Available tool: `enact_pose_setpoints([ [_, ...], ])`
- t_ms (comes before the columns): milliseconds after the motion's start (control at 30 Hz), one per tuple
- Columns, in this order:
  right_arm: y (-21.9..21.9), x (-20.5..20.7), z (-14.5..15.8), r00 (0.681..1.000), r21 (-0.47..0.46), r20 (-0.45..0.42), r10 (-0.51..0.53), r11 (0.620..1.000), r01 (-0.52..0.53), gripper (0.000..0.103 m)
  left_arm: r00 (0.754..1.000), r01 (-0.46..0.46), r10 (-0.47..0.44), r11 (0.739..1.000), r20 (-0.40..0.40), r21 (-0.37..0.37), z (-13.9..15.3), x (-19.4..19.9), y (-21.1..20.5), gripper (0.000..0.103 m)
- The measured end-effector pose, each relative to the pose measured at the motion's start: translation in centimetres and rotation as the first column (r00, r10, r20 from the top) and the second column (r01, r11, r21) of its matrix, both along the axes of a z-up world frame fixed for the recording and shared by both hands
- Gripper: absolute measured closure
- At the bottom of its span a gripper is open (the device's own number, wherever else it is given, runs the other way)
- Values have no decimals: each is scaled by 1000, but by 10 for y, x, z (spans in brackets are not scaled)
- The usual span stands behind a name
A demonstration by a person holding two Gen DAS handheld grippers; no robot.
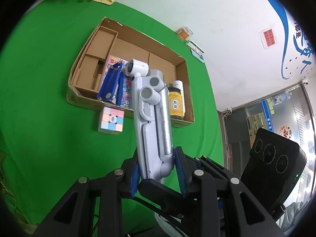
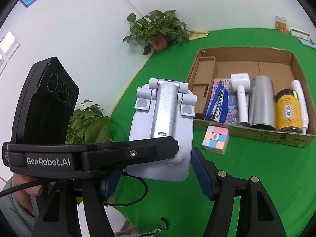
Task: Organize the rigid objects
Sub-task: 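Lift the white phone stand and carry it over the box with the right gripper, then lower the phone stand into the box beside the stapler and release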
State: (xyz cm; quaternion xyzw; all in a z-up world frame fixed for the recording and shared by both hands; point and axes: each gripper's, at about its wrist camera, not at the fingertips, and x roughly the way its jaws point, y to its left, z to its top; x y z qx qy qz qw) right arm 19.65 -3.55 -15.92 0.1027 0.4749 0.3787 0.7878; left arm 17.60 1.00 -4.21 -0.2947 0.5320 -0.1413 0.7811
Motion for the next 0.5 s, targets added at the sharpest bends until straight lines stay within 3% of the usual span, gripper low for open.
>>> enact_pose_setpoints([
  [500, 35, 80, -8, 998, -45, -21, -65, 997, 64, 40, 999, 48, -48, 999, 8, 0, -10, 83, 36, 74],
])
